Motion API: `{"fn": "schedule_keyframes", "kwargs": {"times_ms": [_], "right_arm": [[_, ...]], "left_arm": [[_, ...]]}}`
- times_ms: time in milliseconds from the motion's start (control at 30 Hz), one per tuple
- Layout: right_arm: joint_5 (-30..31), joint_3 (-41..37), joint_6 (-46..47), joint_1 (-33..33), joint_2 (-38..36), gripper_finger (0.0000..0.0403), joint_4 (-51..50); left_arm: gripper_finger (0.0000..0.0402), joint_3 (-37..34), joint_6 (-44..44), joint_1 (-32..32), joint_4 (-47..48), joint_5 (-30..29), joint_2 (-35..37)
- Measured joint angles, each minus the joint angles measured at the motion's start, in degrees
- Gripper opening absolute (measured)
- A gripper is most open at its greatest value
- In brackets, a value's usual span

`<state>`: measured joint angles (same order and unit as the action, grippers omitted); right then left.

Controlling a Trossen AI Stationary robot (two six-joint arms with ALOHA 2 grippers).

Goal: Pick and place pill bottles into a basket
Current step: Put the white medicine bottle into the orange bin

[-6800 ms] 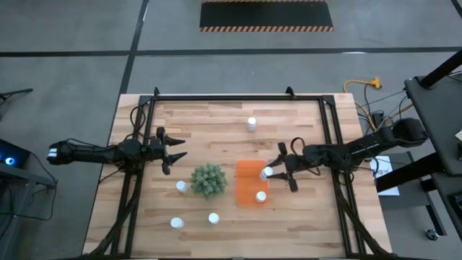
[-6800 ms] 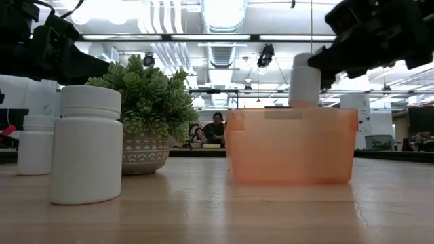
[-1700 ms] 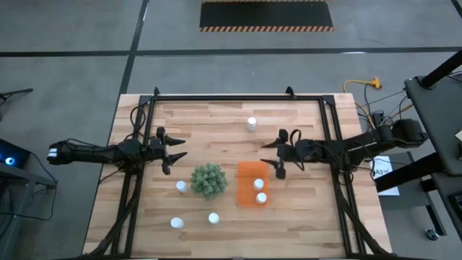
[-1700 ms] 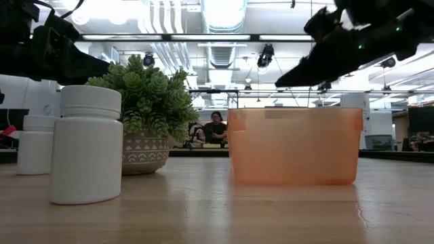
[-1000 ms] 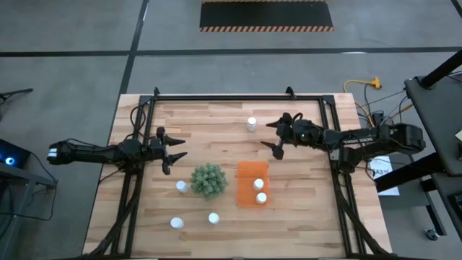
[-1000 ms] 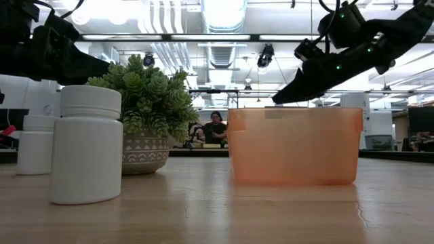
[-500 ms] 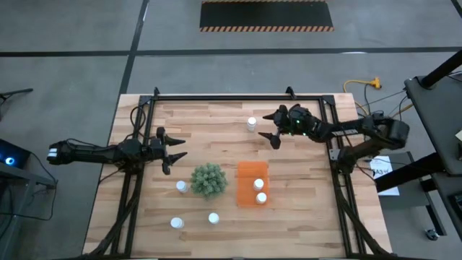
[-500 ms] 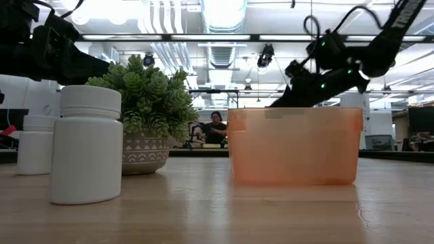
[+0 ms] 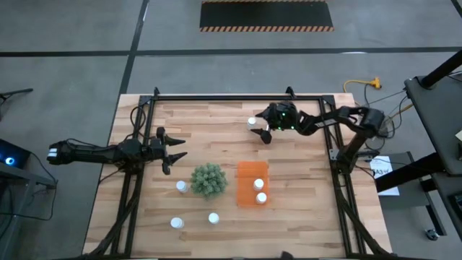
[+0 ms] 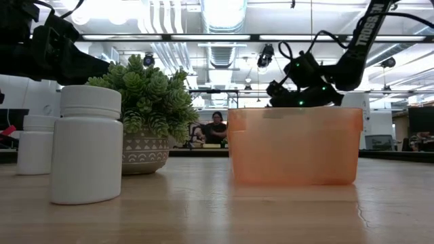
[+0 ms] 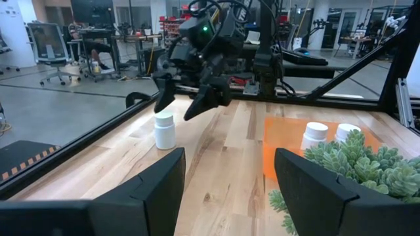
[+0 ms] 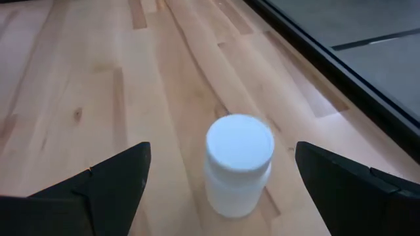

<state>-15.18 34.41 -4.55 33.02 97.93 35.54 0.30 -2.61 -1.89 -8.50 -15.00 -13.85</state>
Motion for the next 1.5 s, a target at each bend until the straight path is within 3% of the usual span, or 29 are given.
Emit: {"fn": "schedule_keyframes", "kwargs": {"times_ms": [400,767,967,1233,1500], "right_arm": [[0.11,2.41,-0.29,0.06,1.93,0.0368,-0.58],[0.3,6.63,3.9,0.26,2.09,0.0368,-7.32],[4.52,9.33,4.17,0.24,2.06,0.0368,-15.62],[4.68,9.34,4.38,0.13,1.95,0.0367,-15.62],[4.68,9.34,4.08,-0.58,1.95,0.0308,-15.65]], "left_arm": [[0.0218,0.0,0.0,0.02,-0.02,0.0,0.0],[0.0218,0.0,0.0,0.02,-0.02,0.01,0.0],[0.0218,0.0,0.01,0.0,-0.01,-0.01,0.0],[0.0218,0.0,0.0,0.02,-0.01,0.0,0.0],[0.0218,0.0,0.0,0.0,0.01,-0.01,0.0]]}}
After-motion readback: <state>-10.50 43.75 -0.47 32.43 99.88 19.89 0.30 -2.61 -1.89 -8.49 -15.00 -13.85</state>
